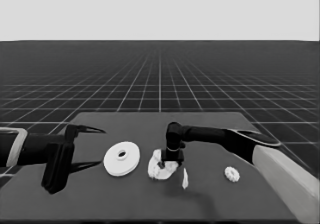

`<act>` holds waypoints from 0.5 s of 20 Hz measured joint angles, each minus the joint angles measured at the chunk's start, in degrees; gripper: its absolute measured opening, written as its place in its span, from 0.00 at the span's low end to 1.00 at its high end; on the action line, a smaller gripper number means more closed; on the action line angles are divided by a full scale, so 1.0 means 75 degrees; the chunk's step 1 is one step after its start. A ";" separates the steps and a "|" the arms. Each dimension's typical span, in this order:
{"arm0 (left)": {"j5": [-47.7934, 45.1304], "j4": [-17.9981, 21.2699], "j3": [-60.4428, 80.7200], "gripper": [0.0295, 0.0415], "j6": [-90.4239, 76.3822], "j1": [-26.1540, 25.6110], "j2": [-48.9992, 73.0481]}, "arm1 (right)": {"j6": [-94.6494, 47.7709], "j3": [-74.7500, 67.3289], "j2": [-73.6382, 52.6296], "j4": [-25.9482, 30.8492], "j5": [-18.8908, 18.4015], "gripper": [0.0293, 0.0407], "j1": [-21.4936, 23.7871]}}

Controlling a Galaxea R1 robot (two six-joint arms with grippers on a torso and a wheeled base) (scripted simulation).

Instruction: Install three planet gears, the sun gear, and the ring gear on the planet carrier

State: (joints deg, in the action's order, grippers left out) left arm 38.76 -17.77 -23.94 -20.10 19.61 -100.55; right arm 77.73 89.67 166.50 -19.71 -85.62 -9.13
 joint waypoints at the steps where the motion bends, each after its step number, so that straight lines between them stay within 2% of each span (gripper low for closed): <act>1: 0.0000 0.0000 0.0000 0.75 0.0000 0.0000 0.0000 | 0.0000 0.0000 0.0000 0.0000 0.0000 0.80 0.0000; 6: 0.0000 0.0000 0.0000 0.75 0.0000 0.0000 0.0000 | 0.0000 0.0001 0.0000 -0.0001 0.0000 0.81 0.0000; 8: 0.0000 0.0000 0.0000 0.75 0.0000 0.0000 0.0000 | 0.0373 -0.0603 -0.0161 0.0730 -0.0288 0.81 0.0763; 10: 0.0000 0.0000 0.0000 0.75 0.0000 0.0000 0.0000 | 0.0452 -0.0720 -0.0184 0.1020 -0.0344 0.81 0.1075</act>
State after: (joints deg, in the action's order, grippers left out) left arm 38.76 -17.77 -23.94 -20.10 19.61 -100.55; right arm 81.12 84.27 165.11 -12.06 -88.21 -1.06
